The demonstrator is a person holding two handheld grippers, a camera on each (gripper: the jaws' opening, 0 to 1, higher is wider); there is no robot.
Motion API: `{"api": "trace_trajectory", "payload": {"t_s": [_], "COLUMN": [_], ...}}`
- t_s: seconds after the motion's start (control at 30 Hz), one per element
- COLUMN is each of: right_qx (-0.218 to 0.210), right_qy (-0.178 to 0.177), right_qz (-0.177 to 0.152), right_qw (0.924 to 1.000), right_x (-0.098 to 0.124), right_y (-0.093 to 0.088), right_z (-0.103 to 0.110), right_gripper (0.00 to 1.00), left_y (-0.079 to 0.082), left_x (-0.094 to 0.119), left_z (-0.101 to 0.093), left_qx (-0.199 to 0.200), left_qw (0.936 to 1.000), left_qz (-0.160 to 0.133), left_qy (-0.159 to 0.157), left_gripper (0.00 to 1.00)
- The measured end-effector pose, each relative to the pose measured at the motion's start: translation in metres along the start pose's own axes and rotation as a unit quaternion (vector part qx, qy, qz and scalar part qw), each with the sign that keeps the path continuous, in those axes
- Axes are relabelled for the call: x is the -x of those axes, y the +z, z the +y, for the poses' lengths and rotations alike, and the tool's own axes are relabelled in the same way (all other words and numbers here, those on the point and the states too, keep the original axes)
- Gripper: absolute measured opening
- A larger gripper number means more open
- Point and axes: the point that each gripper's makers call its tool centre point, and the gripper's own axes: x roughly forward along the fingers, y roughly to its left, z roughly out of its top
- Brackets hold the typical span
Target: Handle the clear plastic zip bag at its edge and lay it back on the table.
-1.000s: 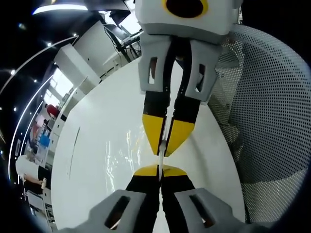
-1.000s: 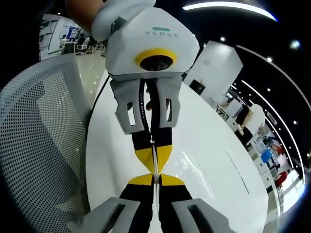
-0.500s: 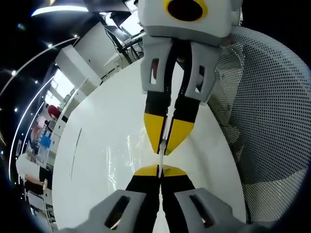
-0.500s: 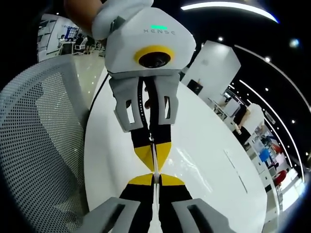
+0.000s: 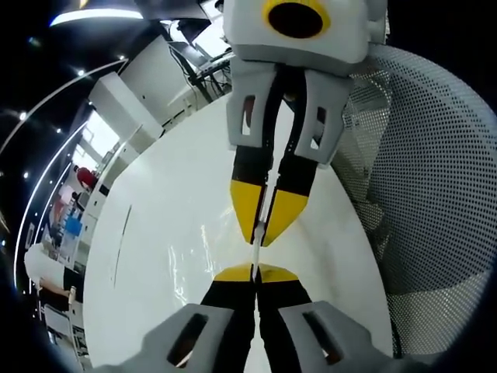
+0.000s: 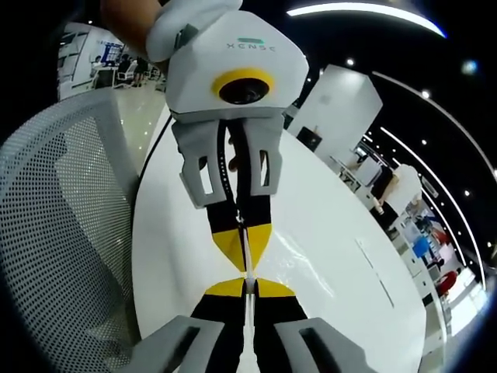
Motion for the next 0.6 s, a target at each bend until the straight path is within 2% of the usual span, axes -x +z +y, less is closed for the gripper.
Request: {"api": "trace_trajectory", "payload": {"t_s": [0.6], "right_qx": [-0.001], "right_qy": [-0.001], "right_qz": [0.002], "right_qw": [1.0], "right_x": [0.0014], "right_y": [-0.0025], "right_z": [-0.0001], "right_gripper": [0.0], "left_y": [0.0019], "left_x": [0.0026], "left_z": [-0.0011], "left_qx": [0.0], "left_qw": [1.0], "left_qz": [-0.001], "left_qy": [-0.001], "left_gripper": [0.0]}}
